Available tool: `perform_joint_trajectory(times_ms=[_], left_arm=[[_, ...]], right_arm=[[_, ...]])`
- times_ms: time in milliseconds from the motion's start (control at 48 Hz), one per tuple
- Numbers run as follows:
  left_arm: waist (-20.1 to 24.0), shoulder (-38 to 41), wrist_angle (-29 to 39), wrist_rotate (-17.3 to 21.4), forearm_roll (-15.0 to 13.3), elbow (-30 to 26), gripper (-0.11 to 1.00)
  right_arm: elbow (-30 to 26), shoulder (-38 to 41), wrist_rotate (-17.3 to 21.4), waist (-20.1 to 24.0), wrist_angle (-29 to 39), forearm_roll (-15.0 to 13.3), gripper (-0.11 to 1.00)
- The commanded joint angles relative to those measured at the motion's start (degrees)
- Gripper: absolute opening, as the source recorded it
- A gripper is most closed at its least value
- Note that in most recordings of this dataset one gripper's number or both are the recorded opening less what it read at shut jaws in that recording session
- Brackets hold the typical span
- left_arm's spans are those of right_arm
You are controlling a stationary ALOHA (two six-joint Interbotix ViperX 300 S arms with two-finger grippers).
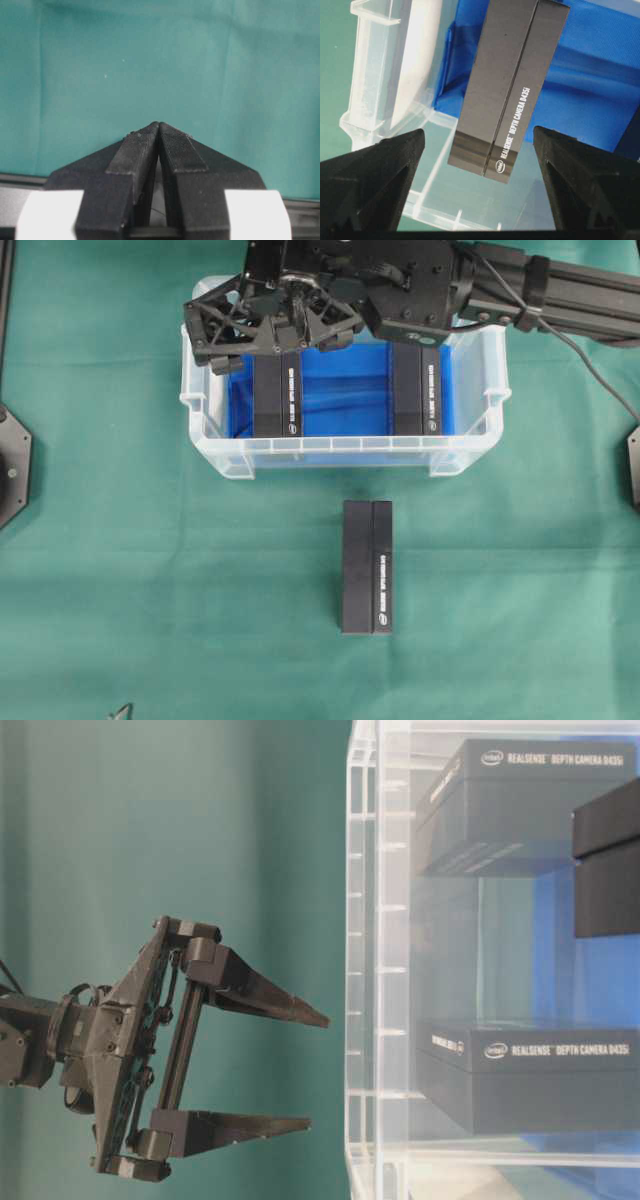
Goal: Take the box out of the case with the right arm.
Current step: 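Lower the open right gripper over the left black box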
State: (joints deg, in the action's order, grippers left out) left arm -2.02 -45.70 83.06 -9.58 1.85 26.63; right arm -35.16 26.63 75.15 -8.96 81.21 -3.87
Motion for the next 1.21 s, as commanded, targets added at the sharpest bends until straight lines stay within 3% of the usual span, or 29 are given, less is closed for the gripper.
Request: perform_joint_trajectory(times_ms=[0, 1186], left_arm=[[0.2, 0.2, -0.2, 0.1, 0.2, -1.7, 0.0], [0.2, 0.3, -0.2, 0.0, 0.2, -1.7, 0.0]], right_arm=[[-1.3, -1.6, 0.1, 0.2, -0.1, 0.1, 0.91], [-0.6, 0.5, -0.1, -0.1, -0.2, -0.2, 0.91]])
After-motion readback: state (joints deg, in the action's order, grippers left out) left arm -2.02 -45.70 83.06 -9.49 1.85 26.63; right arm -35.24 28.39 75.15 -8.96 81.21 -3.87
